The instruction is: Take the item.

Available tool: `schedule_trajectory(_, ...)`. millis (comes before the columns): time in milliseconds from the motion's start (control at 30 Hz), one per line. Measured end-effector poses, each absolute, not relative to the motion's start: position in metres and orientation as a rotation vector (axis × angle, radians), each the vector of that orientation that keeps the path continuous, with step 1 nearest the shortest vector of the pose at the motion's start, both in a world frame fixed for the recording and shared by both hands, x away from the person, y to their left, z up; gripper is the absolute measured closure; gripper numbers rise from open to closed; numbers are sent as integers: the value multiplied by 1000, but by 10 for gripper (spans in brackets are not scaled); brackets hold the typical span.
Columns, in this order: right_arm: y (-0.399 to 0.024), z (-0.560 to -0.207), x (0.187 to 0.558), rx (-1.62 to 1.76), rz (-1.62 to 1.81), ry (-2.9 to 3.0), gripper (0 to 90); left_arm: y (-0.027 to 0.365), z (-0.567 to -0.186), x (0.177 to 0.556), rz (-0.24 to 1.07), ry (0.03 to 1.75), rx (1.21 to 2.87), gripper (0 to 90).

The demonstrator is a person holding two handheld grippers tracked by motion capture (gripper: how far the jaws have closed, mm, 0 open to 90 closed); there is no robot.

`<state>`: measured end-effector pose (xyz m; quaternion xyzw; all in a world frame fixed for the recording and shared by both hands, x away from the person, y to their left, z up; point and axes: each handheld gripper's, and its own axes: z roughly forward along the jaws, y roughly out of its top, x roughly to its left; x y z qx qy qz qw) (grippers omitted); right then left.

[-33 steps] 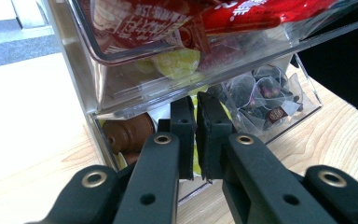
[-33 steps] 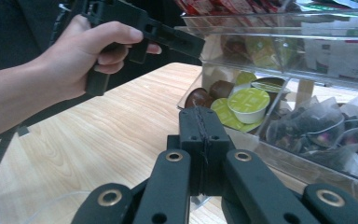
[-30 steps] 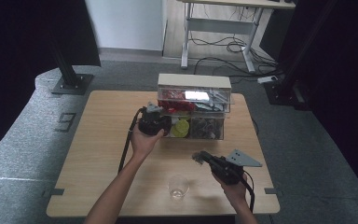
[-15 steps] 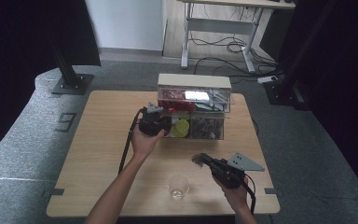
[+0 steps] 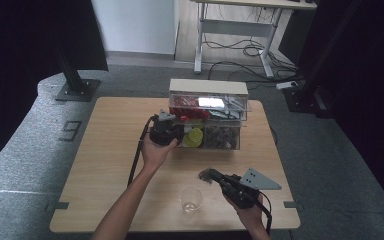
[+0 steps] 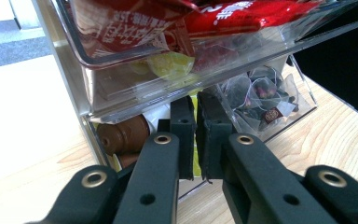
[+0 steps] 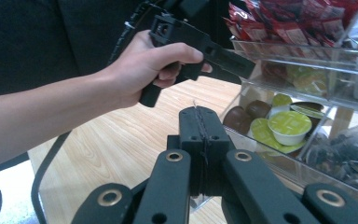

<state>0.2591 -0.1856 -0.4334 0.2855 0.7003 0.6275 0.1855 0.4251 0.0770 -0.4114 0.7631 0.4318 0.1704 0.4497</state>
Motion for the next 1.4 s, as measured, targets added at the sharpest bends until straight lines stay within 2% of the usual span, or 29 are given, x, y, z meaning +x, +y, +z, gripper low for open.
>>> schedule_trajectory(700, -173, -430, 243, 744, 1793, 1999, 889, 73, -410, 425, 416, 1065, 1892, 852)
schedule_trajectory(1400, -160, -444, 238, 733, 1763, 2080, 888, 72, -409, 425, 417, 1063, 1898, 849)
